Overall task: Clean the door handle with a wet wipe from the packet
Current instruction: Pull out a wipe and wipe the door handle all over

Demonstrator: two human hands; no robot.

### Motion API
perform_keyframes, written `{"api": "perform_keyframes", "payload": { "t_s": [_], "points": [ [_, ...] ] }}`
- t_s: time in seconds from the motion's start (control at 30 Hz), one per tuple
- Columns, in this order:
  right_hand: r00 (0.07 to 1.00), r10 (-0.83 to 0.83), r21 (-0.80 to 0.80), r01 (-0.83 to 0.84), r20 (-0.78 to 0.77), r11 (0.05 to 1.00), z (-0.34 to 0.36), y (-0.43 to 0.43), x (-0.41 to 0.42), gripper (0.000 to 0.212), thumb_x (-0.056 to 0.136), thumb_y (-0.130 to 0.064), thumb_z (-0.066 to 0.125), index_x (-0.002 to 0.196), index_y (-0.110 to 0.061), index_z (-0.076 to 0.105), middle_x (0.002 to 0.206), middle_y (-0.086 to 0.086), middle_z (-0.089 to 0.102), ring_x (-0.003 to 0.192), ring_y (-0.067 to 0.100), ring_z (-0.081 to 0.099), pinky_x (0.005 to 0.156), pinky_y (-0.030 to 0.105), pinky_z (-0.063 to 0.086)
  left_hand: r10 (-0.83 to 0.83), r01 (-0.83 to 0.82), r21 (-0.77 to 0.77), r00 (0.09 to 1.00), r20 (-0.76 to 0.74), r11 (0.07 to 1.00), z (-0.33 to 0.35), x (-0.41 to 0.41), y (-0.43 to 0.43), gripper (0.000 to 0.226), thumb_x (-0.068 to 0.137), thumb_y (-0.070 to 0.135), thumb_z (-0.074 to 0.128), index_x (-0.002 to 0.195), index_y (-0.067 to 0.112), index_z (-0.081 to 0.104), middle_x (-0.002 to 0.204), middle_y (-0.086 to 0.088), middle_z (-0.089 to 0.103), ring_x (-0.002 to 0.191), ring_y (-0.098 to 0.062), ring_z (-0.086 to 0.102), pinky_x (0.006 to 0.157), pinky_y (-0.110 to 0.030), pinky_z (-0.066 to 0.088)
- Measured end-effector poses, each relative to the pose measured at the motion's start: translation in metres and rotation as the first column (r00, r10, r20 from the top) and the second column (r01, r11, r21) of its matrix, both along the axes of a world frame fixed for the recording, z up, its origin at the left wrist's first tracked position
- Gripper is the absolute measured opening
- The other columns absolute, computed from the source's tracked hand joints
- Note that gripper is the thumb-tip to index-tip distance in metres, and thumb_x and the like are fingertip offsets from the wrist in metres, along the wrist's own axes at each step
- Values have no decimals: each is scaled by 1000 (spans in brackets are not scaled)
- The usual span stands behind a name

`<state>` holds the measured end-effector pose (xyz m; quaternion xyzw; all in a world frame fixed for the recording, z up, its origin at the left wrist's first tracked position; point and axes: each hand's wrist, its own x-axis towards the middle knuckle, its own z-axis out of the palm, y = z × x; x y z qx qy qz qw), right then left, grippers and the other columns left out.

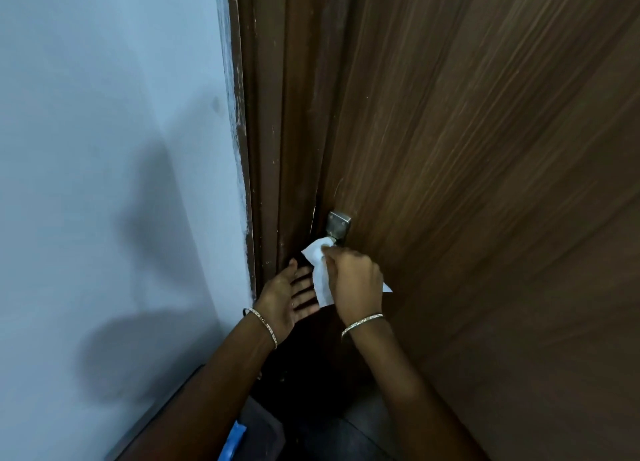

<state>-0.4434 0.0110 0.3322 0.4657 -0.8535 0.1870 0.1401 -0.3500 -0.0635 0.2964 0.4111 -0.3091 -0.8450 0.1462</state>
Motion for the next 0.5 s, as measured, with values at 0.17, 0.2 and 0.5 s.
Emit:
{"api": "perform_keyframes", "payload": {
  "t_s": [0.17, 0.2, 0.5],
  "points": [
    [980, 42, -83, -26, 196, 996, -9, 38, -17, 22, 94, -24, 64, 114, -22, 73, 101, 4, 76, 84, 26, 72, 71, 39, 56, -3, 3, 3, 1000, -8, 1000, -1, -1, -5, 47, 100, 49, 38, 123, 16, 63, 122, -7, 68, 114, -24, 61, 90, -42, 51],
    [976, 40, -122, -14, 212, 992, -9, 45, -19, 21, 91, -22, 68, 111, -21, 74, 100, 3, 77, 84, 25, 73, 71, 38, 57, -12, 12, 3, 1000, -15, 1000, -1, -1, -6, 47, 100, 48, 38, 123, 16, 63, 121, -6, 68, 114, -23, 61, 89, -41, 52],
    [986, -11, 15, 8, 169, 1000, -6, -8, -1, 27, 96, -27, 55, 121, -21, 64, 106, 1, 72, 92, 21, 69, 81, 34, 52, 18, -18, -10, 999, -42, 1000, -8, -5, -15, 33, 97, 43, 48, 106, 17, 67, 92, -2, 75, 88, -21, 67, 81, -40, 54]
  ]
}}
